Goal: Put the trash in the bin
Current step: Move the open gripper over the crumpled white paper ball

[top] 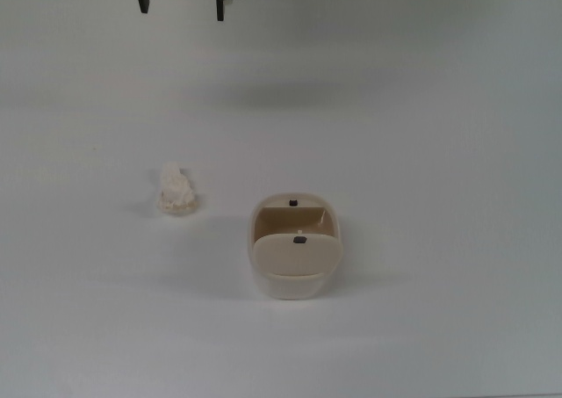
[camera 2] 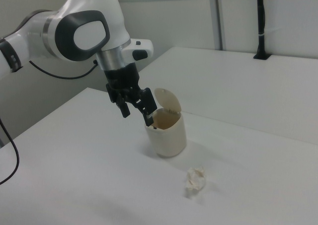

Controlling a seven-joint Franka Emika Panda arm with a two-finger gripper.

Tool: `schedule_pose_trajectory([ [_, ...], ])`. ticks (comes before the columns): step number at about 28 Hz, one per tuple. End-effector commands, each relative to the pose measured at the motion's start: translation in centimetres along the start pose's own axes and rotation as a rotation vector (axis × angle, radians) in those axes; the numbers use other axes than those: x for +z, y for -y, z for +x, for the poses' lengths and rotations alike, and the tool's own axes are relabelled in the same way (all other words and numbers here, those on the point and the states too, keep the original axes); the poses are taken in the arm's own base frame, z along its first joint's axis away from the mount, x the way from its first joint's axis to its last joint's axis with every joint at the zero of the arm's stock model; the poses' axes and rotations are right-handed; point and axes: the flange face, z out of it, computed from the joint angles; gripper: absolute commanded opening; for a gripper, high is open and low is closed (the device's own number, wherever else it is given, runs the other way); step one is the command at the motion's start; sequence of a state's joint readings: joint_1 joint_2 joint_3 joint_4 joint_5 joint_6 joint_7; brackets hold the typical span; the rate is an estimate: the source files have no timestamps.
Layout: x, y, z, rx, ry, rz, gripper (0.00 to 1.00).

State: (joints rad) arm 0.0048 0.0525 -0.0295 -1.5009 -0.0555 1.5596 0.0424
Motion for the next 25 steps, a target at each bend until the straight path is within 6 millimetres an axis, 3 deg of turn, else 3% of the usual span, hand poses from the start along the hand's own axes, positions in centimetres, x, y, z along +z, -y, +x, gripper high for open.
schedule_pose_trajectory([
  [1,0.7,0.0,-0.2,0.007,0.017,-0.004,1.00],
  [5,1.0,-0.1,0.0,-0.004,0.021,-0.015,1.00],
  [9,2.5,-0.1,0.9,-0.007,0.044,-0.020,1.00],
  [17,7.0,0.3,3.9,-0.052,0.036,-0.032,1.00],
  [18,8.5,0.0,4.8,-0.044,0.039,-0.034,1.00],
  [23,11.7,-0.1,6.4,-0.042,0.044,-0.037,1.00],
  [25,13.9,-0.3,7.2,-0.041,0.051,-0.039,1.00],
])
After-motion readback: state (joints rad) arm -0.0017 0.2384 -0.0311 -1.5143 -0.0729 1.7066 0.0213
